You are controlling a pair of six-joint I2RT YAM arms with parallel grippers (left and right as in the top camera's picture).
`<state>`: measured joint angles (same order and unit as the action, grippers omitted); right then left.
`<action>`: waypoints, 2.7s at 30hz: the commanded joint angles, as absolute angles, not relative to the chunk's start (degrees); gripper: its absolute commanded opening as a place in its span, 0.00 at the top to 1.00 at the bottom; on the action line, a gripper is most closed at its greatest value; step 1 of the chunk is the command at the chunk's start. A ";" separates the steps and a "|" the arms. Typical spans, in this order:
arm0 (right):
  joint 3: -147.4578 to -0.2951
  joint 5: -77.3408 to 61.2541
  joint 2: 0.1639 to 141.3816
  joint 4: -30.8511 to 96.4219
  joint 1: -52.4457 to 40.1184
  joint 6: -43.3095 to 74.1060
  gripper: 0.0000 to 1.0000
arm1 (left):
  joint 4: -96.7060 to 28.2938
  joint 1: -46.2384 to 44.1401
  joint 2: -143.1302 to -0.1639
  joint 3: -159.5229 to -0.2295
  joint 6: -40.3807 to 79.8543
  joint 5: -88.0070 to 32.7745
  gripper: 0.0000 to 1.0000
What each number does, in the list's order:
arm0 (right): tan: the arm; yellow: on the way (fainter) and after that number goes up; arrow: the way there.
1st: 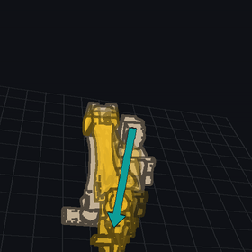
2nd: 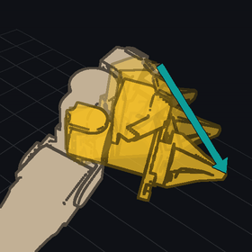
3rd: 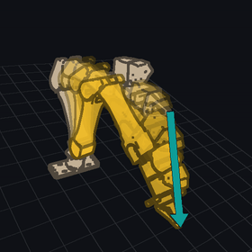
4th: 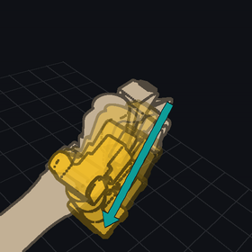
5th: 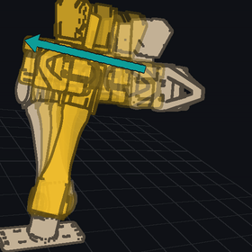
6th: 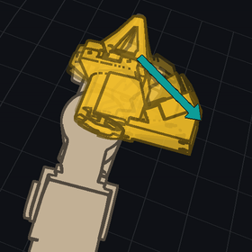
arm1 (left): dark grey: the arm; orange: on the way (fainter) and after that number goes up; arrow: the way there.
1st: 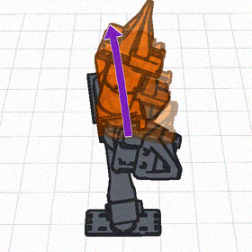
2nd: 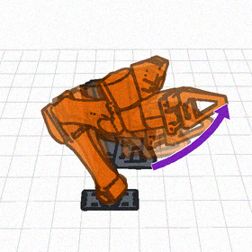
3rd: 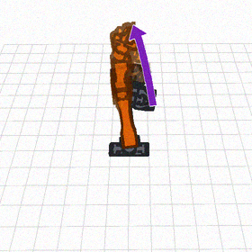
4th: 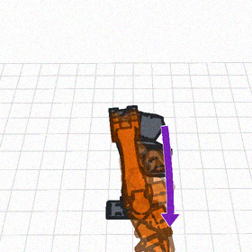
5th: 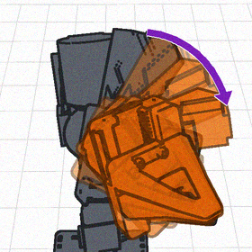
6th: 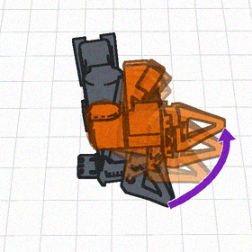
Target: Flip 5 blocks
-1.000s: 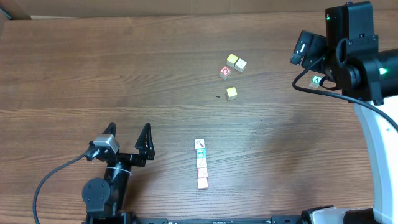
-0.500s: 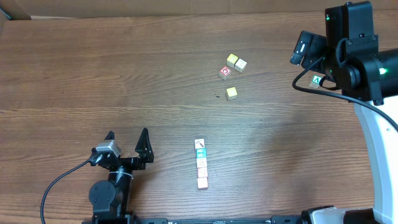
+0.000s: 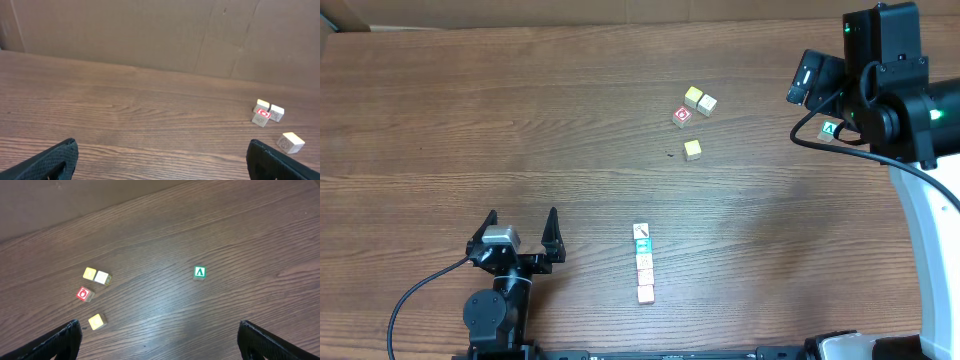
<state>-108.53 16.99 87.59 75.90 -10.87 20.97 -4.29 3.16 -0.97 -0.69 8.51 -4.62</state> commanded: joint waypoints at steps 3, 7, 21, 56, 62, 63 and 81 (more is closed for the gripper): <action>-109.84 17.93 86.78 75.55 -10.74 20.73 0.00 | -4.23 3.73 -0.21 -0.27 5.96 -4.01 0.00; -109.84 17.93 86.78 75.55 -10.74 20.75 0.00 | -4.23 3.73 -0.21 -0.27 5.96 -4.01 0.00; -109.84 17.93 86.78 75.55 -10.74 20.75 0.00 | -4.23 3.73 -0.21 -0.27 5.96 -4.03 0.00; -54.83 3.88 46.37 26.37 -10.90 11.49 0.00 | -4.23 3.73 -0.21 -0.27 5.96 -4.01 0.00; -31.66 2.13 25.78 20.40 -10.50 11.51 0.00 | -4.23 3.73 -0.21 -0.27 5.98 -4.01 0.00; -28.34 1.34 22.46 19.53 -10.17 11.51 0.00 | -4.23 3.73 -0.21 -0.27 5.96 -4.01 0.00; -4.05 -6.66 0.14 13.13 -5.98 10.33 0.00 | -4.23 3.73 -0.21 -0.27 5.96 -4.01 0.00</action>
<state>-6.02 -5.39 0.84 14.17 -6.35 11.75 -4.29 3.16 -0.91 -0.67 7.01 -4.25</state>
